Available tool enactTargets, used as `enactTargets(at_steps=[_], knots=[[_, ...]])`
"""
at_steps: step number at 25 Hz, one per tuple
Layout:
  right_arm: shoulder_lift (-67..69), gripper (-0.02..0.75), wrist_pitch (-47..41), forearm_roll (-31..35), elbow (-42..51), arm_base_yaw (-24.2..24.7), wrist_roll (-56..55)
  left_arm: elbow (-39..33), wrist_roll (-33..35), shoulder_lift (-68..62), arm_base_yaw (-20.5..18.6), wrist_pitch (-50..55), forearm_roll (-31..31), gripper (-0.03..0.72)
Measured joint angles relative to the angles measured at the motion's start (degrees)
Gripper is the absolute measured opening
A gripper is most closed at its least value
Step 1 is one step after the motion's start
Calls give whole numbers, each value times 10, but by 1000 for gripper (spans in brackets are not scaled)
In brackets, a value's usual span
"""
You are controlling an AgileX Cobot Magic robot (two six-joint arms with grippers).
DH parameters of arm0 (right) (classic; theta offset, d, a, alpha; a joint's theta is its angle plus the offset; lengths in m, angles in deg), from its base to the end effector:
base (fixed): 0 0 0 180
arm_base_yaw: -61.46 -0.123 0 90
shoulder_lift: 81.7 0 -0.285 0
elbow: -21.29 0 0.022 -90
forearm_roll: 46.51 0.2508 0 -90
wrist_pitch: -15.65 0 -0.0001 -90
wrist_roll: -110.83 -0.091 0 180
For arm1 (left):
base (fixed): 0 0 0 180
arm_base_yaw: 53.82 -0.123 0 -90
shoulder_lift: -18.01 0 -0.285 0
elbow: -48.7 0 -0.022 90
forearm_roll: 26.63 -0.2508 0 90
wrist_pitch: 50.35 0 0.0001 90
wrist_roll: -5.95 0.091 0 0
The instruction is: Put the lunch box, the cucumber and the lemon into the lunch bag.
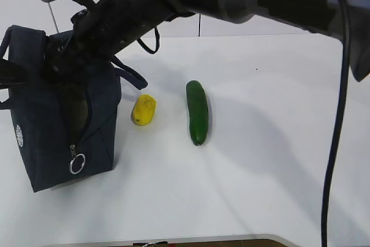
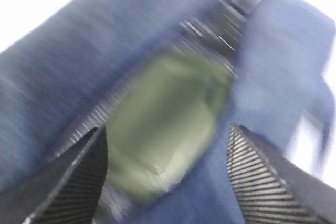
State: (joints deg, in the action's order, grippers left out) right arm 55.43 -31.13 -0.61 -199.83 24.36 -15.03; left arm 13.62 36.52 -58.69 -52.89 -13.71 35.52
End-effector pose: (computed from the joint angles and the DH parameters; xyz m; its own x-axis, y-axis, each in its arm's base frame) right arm 0.3841 0.3503 0.2601 -0.2441 -0.5305 -0.8117 -0.9519 0.2909 0.0961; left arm 0.2330 -0.0519 0.2771 -0.7697 -0.3608 -0.5266 0.0825 0.7618 -0.6425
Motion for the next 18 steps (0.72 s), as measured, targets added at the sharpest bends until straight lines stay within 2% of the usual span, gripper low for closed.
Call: enactTargets(at_steps=[5, 8, 18], knots=[[0, 567, -62, -159, -62, 0, -132, 0, 0, 0, 0, 0, -4, 7], [0, 567, -111, -229, -99, 0, -197, 0, 0, 0, 0, -3, -4, 7], [0, 566, -212, -337, -196, 0, -330, 0, 2, 0, 0, -7, -4, 7]])
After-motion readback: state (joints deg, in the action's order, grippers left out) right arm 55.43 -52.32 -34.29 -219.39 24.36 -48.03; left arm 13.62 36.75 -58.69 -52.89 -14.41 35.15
